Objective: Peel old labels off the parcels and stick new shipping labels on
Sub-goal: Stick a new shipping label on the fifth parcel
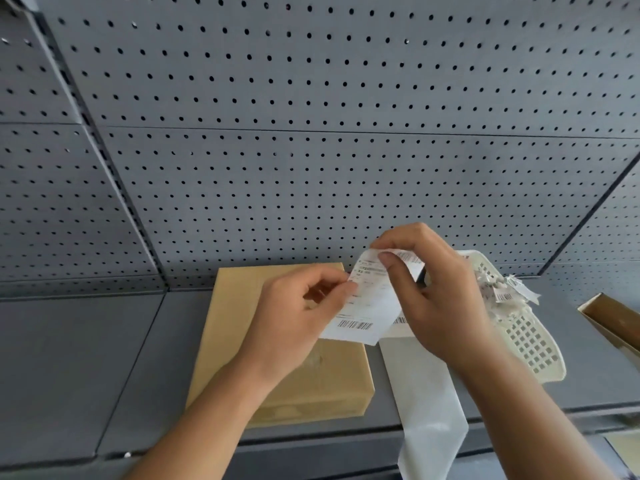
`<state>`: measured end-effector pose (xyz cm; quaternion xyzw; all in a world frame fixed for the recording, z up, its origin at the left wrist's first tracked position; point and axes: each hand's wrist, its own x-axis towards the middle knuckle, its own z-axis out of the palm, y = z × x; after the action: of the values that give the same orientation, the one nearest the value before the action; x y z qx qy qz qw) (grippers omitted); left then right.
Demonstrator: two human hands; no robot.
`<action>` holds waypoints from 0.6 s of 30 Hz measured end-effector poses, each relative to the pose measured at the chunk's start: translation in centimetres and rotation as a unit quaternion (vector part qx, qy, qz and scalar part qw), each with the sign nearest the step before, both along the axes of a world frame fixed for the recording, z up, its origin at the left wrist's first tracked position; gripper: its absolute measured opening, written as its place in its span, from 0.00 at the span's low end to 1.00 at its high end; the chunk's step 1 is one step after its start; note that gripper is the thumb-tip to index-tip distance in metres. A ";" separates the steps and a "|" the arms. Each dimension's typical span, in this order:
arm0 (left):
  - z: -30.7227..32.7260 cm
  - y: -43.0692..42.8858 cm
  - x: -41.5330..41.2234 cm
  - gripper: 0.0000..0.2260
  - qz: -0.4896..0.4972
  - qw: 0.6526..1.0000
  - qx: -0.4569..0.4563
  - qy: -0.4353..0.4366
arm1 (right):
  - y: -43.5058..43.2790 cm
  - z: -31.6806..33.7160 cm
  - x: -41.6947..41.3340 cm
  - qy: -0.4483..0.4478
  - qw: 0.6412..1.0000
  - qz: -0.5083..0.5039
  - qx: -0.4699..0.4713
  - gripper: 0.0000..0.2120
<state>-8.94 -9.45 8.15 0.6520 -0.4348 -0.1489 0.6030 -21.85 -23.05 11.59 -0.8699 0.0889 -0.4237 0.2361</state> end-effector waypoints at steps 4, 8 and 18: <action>-0.2 1.2 1.0 0.02 0.037 0.999 -0.004 0.025 | 0.6 -0.1 1.0 0.000 1.000 0.019 0.011 0.15; -0.4 2.4 2.3 0.03 0.065 0.996 0.003 0.054 | 0.5 -0.4 1.9 -0.004 0.988 -0.003 0.152 0.19; -2.4 4.6 5.2 0.05 0.134 0.973 0.027 0.184 | 1.7 -5.3 4.2 0.173 0.864 0.049 0.469 0.10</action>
<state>-3.78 -4.89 5.78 0.6818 -0.2209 -0.1962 0.6693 -17.66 -21.33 6.32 -0.7189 0.2741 -0.1623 0.6178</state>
